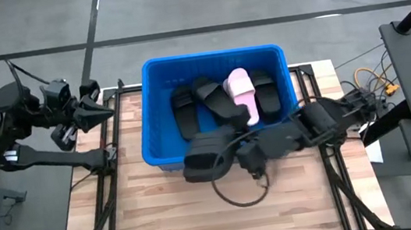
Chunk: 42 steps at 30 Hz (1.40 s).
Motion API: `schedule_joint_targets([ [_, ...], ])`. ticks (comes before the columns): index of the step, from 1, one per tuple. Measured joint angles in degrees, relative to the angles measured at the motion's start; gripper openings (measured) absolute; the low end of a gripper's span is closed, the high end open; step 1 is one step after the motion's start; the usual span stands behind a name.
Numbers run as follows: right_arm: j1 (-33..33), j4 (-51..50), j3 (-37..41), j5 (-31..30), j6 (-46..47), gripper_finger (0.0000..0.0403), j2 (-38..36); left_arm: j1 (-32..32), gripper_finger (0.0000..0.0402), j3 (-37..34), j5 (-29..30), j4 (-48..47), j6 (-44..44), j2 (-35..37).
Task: Pick and place slides into bin
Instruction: Put the black slide into the blue bin
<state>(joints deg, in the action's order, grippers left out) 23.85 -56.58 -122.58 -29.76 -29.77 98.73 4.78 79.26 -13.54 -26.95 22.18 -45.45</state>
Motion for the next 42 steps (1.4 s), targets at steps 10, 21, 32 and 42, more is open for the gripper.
schedule_joint_targets([
  [10, -3.9, -5.0, 0.7, -10.0, -24.0, 0.0073, 6.3, 0.0, 0.0096, 0.0, 0.0, -0.1, -9.8, -2.6],
  [21, -7.6, -6.4, 0.8, -10.9, -14.8, 0.0073, 6.4, 0.0, 0.0202, 0.0, -4.6, -7.6, -17.4, -10.0],
  [32, -11.0, -12.1, 0.8, -10.8, -6.2, 0.0072, 6.3, -1.4, 0.0203, 1.2, 0.8, -8.2, -31.4, -15.5],
  [42, -11.5, -13.4, 0.8, -10.4, -6.7, 0.0072, 6.3, -1.7, 0.0203, 1.7, 4.7, -8.1, -41.1, -16.9],
])
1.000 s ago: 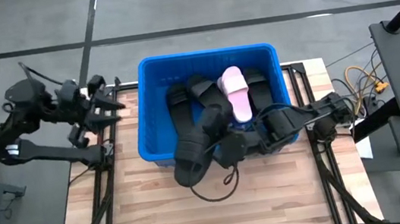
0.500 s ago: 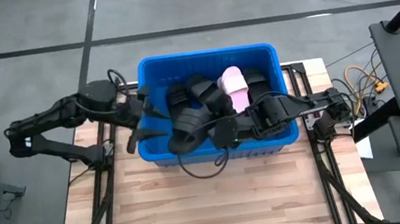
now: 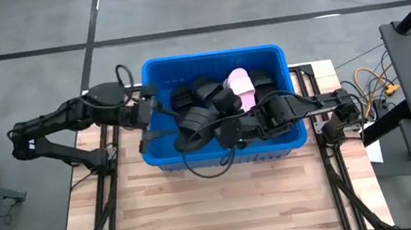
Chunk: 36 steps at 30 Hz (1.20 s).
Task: Pick and place slides into bin
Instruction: Put the black slide into the blue bin
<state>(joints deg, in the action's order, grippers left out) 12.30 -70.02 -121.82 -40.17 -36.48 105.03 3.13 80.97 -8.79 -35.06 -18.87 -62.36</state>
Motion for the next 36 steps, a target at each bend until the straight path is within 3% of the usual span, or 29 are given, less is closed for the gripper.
schedule_joint_targets([
  [6, -0.4, 0.1, 0.0, 0.3, -2.4, 0.0072, 0.0, -0.7, 0.0203, 0.0, -1.1, 0.6, -5.7, -2.2],
  [13, -0.4, 0.4, 0.0, 0.9, -2.5, 0.0072, 0.0, -0.7, 0.0203, 0.0, 9.3, 2.6, -6.7, -5.3],
  [18, -0.4, 0.1, 0.0, 1.2, -2.4, 0.0072, 0.0, -0.8, 0.0194, 0.0, 10.7, 4.5, -8.7, -7.0],
  [22, -0.4, 0.0, 0.0, 1.4, -1.5, 0.0072, 0.0, -0.8, 0.0145, 0.0, 10.8, 5.1, -8.6, -7.5],
  [29, -0.4, 0.6, 0.0, 1.5, 0.8, 0.0072, 0.0, -0.7, 0.002, 0.0, 11.1, 5.5, -8.6, -6.6],
  [32, -0.5, 0.9, 0.0, 1.6, 6.5, 0.008, 0.0, -0.7, 0.001, 0.0, 12.1, 5.8, -8.6, -6.1],
  [36, -0.6, 0.8, 0.0, 1.6, 14.3, 0.0149, -0.3, -0.7, 0.0003, 0.0, 17.7, 4.5, -9.6, -4.6],
])
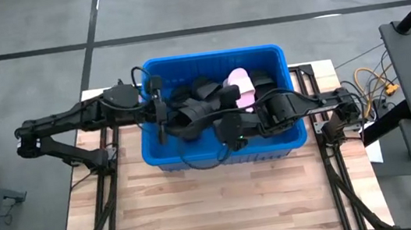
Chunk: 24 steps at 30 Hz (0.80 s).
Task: Pick and place slides into bin
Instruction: Put the black slide into the blue bin
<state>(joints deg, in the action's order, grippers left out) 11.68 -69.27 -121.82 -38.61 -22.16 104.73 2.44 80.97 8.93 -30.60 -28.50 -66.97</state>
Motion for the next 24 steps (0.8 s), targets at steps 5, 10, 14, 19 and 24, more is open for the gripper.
schedule_joint_targets([
  [5, -0.1, 0.0, -0.1, -0.7, 6.8, 0.0211, -0.6, 0.0, 0.0002, 0.0, 6.0, -1.4, -3.8, 3.8],
  [10, 0.0, -1.5, -0.1, -1.0, 17.2, 0.0229, -1.1, 0.1, 0.0001, 0.0, 16.8, -3.9, -3.4, 7.7],
  [14, -0.3, -5.7, 0.0, -4.7, 26.4, 0.023, -1.9, 0.1, 0.0001, -0.7, 27.2, -8.0, 0.8, 9.2],
  [19, -1.8, -11.4, 0.0, -9.3, 39.0, 0.0224, -3.6, 0.1, 0.0, -2.0, 31.8, -9.7, 10.0, 7.7],
  [24, -6.1, -16.0, 0.0, -10.3, 53.9, 0.0223, -6.6, 0.1, 0.0, -4.0, 40.0, -9.2, 13.4, 3.2],
])
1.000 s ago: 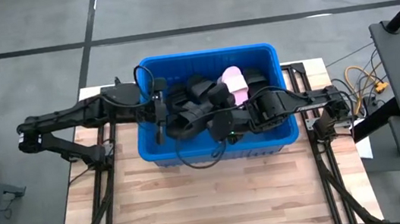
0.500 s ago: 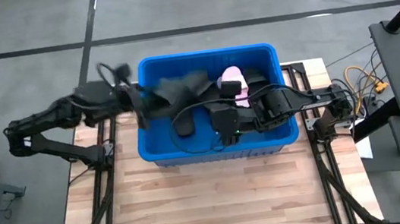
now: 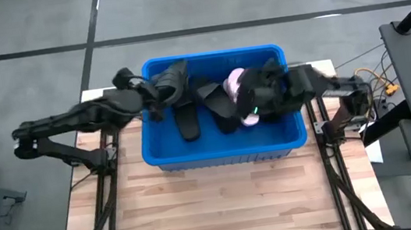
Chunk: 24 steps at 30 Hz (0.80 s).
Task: Pick and place slides into bin
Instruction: Put the black slide into the blue bin
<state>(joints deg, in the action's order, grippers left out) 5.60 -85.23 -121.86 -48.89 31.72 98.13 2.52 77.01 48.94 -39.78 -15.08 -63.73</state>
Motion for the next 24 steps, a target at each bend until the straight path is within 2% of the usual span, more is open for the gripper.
schedule_joint_targets([
  [6, -6.3, -3.4, 0.0, 5.4, 3.7, 0.0224, -5.5, 0.0, 0.0, -1.4, 10.4, 0.3, 7.1, -8.7],
  [11, -10.0, -4.7, 0.0, 5.6, -1.8, 0.0222, -10.3, 0.0, 0.0, -2.3, 17.1, 0.2, 10.4, -17.0],
  [17, -13.8, -4.8, 0.0, 6.9, -6.5, 0.0221, -15.4, 0.0, 0.0, -2.3, 17.6, -0.4, 14.8, -25.1],
  [24, -16.1, -4.8, 0.0, 6.8, -9.6, 0.0221, -19.6, -0.1, 0.0, -2.4, 17.3, -10.5, 23.8, -28.8],
])
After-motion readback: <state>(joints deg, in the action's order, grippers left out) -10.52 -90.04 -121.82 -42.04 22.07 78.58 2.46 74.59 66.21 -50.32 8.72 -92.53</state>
